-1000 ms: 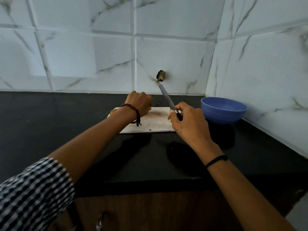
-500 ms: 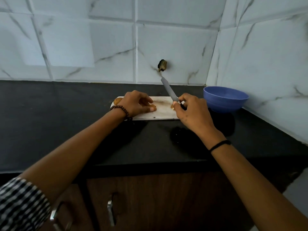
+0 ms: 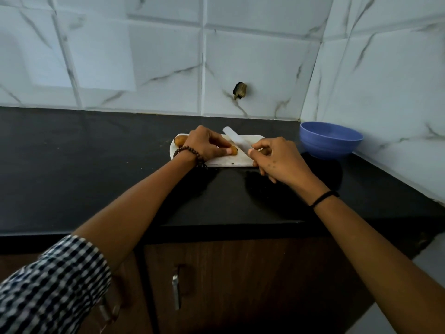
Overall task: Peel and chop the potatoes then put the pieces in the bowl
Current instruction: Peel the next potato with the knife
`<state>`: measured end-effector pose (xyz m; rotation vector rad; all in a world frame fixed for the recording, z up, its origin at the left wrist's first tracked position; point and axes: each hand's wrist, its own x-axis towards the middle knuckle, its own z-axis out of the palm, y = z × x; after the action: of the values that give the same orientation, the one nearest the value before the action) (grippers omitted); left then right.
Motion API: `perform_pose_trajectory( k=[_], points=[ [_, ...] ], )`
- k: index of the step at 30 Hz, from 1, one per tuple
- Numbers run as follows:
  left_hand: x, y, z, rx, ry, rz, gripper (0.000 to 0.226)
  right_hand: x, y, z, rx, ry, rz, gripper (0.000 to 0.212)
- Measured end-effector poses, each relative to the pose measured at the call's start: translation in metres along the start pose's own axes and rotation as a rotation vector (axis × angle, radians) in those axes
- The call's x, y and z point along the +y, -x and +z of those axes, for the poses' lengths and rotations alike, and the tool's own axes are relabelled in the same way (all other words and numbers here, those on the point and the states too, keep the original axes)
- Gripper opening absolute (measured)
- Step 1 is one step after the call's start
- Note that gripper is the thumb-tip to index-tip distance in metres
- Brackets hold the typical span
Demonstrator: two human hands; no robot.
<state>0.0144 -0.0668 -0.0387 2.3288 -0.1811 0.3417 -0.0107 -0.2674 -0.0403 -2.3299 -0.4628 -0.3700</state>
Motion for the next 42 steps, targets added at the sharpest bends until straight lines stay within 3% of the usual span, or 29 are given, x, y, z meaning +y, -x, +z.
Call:
perform_pose_trajectory(
  k=[5, 13, 20, 30, 42],
  points=[
    [-0.001, -0.001, 0.002, 0.026, 0.015, 0.012, 0.029, -0.012, -0.002, 0.005, -0.026, 0.074, -0.005, 0.016],
    [0.002, -0.001, 0.001, 0.029, 0.043, 0.005, 0.024, -0.019, -0.009, 0.021, 0.042, 0.287, -0.016, 0.032],
    [-0.001, -0.005, 0.002, 0.023, 0.043, 0.033, 0.027, -0.017, -0.018, 0.019, 0.017, 0.284, -0.009, 0.042],
    [-0.006, -0.012, 0.004, 0.038, 0.044, 0.035, 0.026, -0.017, -0.022, 0.023, -0.004, 0.278, 0.014, 0.040],
    [-0.010, -0.012, 0.006, 0.062, 0.011, 0.052, 0.020, -0.038, 0.003, 0.010, -0.106, 0.501, -0.002, 0.028]
  ],
)
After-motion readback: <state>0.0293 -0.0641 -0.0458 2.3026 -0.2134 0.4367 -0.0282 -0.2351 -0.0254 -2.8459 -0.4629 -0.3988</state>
